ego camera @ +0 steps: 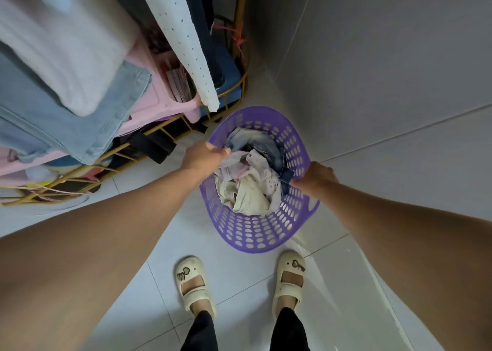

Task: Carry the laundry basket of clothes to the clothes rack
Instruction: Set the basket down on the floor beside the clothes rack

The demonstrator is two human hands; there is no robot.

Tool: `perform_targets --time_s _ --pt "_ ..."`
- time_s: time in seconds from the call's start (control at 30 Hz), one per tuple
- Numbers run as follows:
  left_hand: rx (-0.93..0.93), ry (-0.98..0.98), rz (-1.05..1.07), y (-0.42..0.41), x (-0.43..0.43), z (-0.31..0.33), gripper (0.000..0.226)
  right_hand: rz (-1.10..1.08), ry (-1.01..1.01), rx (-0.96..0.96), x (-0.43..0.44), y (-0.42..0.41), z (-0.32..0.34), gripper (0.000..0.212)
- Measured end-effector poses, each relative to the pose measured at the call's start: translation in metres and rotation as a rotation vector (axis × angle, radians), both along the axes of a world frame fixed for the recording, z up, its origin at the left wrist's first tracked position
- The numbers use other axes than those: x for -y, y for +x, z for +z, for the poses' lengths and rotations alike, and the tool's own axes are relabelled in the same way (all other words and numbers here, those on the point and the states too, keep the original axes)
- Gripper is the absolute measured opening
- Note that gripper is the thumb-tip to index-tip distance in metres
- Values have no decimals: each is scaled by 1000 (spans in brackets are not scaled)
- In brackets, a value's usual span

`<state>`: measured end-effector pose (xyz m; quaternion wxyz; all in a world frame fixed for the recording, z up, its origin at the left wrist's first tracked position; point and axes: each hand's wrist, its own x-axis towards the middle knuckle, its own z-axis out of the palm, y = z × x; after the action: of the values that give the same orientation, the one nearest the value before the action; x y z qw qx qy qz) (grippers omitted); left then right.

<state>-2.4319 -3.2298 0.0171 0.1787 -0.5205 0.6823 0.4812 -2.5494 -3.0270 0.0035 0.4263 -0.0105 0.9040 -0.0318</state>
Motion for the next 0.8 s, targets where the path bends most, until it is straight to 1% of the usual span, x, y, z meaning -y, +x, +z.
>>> perform_targets --time_s 0.13,0.37,0.47,0.57,0.63,0.7,0.73,0.8 --pt "-23 -18 9 -12 7 -15 26 2 -5 -43 9 -11 -13 66" --pt "-78 -49 55 -34 14 -28 31 -77 9 -134 27 -30 -27 69" --pt "-97 -63 26 -41 17 -31 29 -55 21 -166 30 -37 -30 68" --pt "-105 -70 -8 -47 18 -31 23 -62 22 -160 30 -43 -30 70" --pt "-51 -76 -42 -47 19 -32 22 -55 31 -153 28 -46 -28 72" --pt "35 -102 -77 -45 20 -32 45 -32 32 -150 27 -47 -26 73" --pt "61 -120 -98 -45 19 -32 54 -7 34 -140 26 -47 -23 73" --pt "91 -140 -123 -43 17 -30 59 70 65 -98 25 -45 -20 73"
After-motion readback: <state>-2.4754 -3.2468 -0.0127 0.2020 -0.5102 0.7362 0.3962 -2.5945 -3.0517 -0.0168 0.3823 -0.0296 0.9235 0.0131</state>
